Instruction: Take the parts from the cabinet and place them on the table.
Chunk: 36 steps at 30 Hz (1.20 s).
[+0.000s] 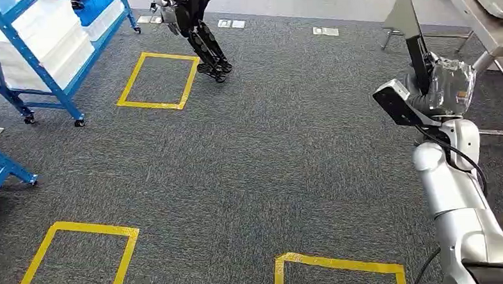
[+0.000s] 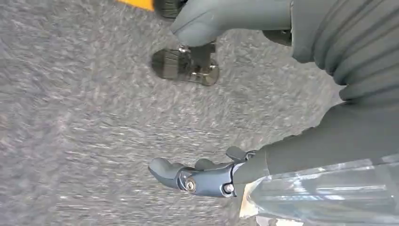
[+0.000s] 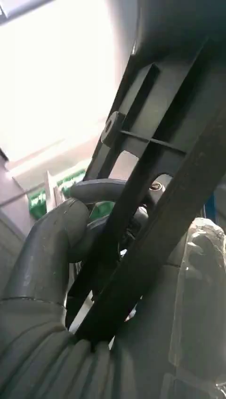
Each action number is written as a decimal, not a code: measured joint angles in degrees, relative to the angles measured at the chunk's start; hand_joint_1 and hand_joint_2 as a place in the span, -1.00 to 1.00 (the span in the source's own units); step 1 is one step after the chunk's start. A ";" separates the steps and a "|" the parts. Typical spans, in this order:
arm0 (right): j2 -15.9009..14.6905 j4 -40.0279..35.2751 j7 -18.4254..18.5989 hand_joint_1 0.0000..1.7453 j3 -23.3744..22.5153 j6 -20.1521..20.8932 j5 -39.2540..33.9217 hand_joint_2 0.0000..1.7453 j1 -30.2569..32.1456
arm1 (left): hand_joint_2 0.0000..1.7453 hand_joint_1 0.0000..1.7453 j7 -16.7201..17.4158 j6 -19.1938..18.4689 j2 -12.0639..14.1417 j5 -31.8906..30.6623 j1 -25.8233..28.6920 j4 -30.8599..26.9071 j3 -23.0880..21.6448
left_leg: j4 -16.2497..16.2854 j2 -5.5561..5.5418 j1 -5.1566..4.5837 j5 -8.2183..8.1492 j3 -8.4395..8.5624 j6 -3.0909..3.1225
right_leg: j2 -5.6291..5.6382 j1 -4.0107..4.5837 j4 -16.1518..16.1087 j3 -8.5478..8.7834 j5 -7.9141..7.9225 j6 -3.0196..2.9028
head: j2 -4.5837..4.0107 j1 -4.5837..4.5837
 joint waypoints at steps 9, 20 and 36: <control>-0.50 -0.33 1.18 1.00 -0.07 0.07 1.68 1.00 -1.84 | 1.00 -1.00 0.72 -3.05 -0.26 0.52 -0.43 -0.02 0.02 | 0.72 2.71 -0.13 -1.38 -0.39 -2.19 | -1.42 -0.09 -17.01 9.16 5.23 -1.44 | 0.00 -0.11; -1.51 -0.81 3.10 1.00 -0.44 1.05 4.28 1.00 -3.96 | 1.00 -1.00 4.22 -8.53 0.18 -0.13 -0.32 0.00 -0.90 | 1.02 -8.47 1.28 -0.95 -0.58 -2.64 | 5.62 0.46 -15.85 8.00 5.43 -1.86 | 0.00 -0.33; -5.97 -0.24 6.10 1.00 -0.83 4.13 9.96 1.00 -9.22 | 1.00 -1.00 3.11 -7.48 0.46 -0.68 -0.93 0.00 -1.51 | 0.40 3.04 -0.56 -0.47 -0.35 -1.22 | -4.01 0.84 -16.35 9.01 4.91 -0.25 | 0.00 0.33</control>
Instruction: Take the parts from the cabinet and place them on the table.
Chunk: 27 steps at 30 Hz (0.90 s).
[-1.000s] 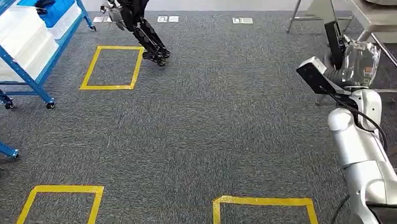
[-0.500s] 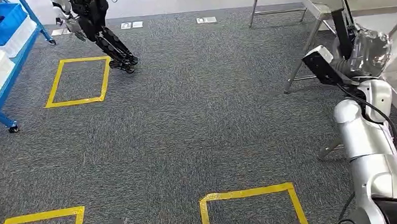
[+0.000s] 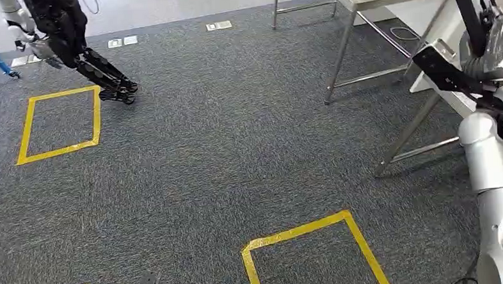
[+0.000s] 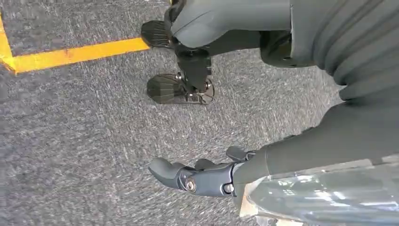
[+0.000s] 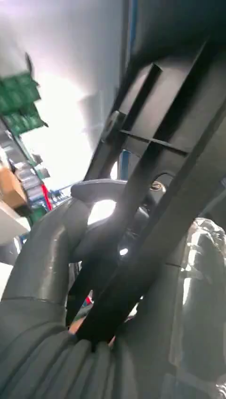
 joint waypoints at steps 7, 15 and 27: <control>-0.50 3.52 1.84 1.00 0.51 2.45 3.19 1.00 -4.46 | 1.00 -1.00 -1.42 1.33 -0.31 0.02 -0.10 0.00 -0.37 | 13.82 -5.21 0.67 -7.63 -6.12 -1.57 | 4.18 -0.81 -0.33 -0.27 0.48 -2.10 | 0.00 -0.66; 0.42 9.64 2.60 1.00 1.03 2.93 4.35 1.00 -8.91 | 1.00 -1.00 -2.16 -2.58 -0.50 1.81 0.53 0.00 -0.33 | 0.94 -11.10 1.64 -0.37 -0.84 -1.24 | 9.56 -0.44 0.70 -1.29 0.60 -1.53 | 0.00 -0.41; 0.68 14.03 2.23 1.00 2.08 0.83 4.26 1.00 -6.62 | 1.00 -1.00 -2.01 -4.81 -1.01 2.29 1.50 0.00 -0.31 | 0.04 -2.96 0.82 0.48 -0.35 1.17 | 3.56 -0.76 10.38 -6.52 -2.23 0.74 | 0.00 0.26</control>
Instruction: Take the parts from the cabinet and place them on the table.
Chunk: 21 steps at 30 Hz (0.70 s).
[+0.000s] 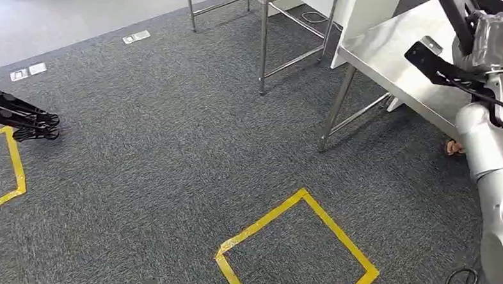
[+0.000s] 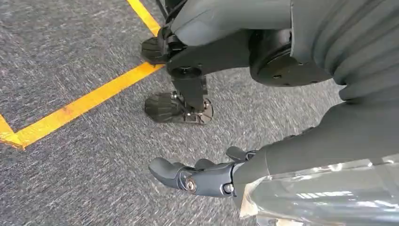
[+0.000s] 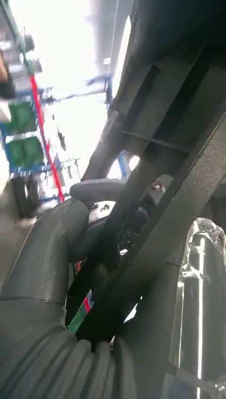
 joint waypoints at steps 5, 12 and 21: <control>-0.04 0.31 -0.07 1.00 0.09 -0.85 -0.18 1.00 0.05 | 1.00 -1.00 -0.17 0.02 -0.24 0.00 -0.02 0.00 -0.02 | -0.02 3.08 -0.67 -0.63 0.54 -1.02 | -3.19 1.33 -10.83 6.21 2.83 -1.40 | 0.00 0.09; 0.09 0.59 -0.09 1.00 0.13 -1.25 -0.20 1.00 0.65 | 1.00 -1.00 -0.26 -0.09 -0.35 0.00 0.20 -0.02 -0.02 | 16.66 -2.38 -0.03 -8.69 -7.53 -2.81 | 1.19 0.13 -11.39 6.43 3.22 -2.90 | 0.00 -0.50; -0.31 0.72 -1.07 1.00 0.17 -1.92 -0.63 1.00 1.45 | 1.00 -1.00 0.44 -0.46 -0.20 -0.04 0.10 -0.02 0.00 | 1.35 -6.24 0.54 -0.51 -0.82 -2.43 | 6.58 -0.16 -10.29 5.12 3.56 -1.29 | 0.00 -0.26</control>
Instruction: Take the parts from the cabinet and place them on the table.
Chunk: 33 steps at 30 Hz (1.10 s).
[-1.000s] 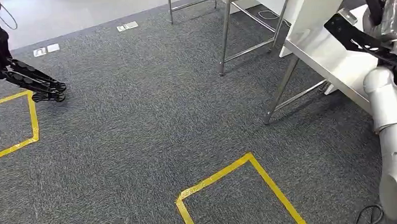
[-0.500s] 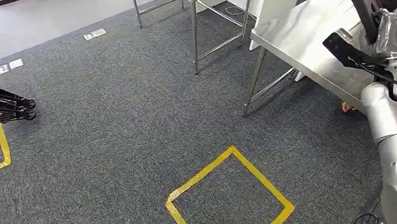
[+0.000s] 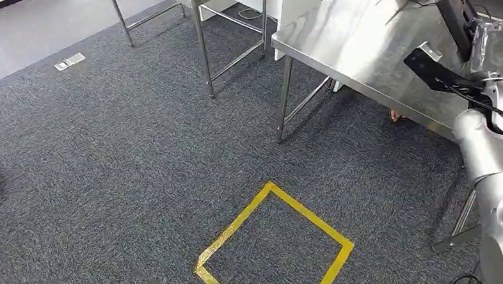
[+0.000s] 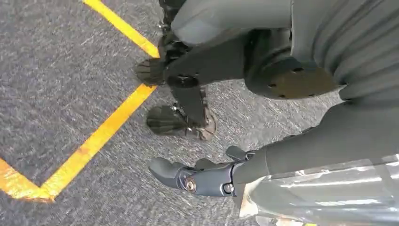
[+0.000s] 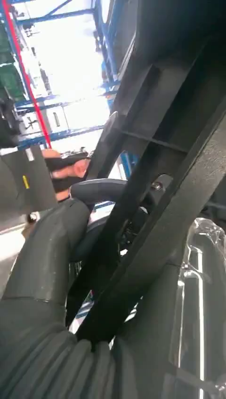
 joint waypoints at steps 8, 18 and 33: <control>-1.09 0.17 -0.07 1.00 0.02 -0.11 -0.04 1.00 1.07 | 1.00 -1.00 0.28 -0.26 0.09 0.00 -0.16 0.00 0.00 | -0.80 5.25 -0.27 0.85 0.11 2.23 | -6.04 0.07 17.70 -9.10 -6.23 0.46 | 0.00 0.72; -2.08 0.11 -0.96 1.00 0.04 -0.57 0.13 1.00 1.56 | 1.00 -1.00 0.31 -1.42 -0.02 -0.02 -0.61 -0.02 -0.02 | -0.64 8.45 -0.51 0.04 0.09 0.21 | -7.08 -0.11 -0.47 1.49 -0.95 -0.51 | 0.00 1.00; -1.53 0.09 -0.98 1.00 0.11 -0.76 0.20 1.00 2.16 | 1.00 -1.00 0.31 -1.42 0.20 0.00 -0.31 -0.02 0.00 | -0.32 3.48 -0.44 1.15 -0.74 0.46 | -5.46 0.68 0.19 1.08 -1.23 -1.29 | 0.00 0.85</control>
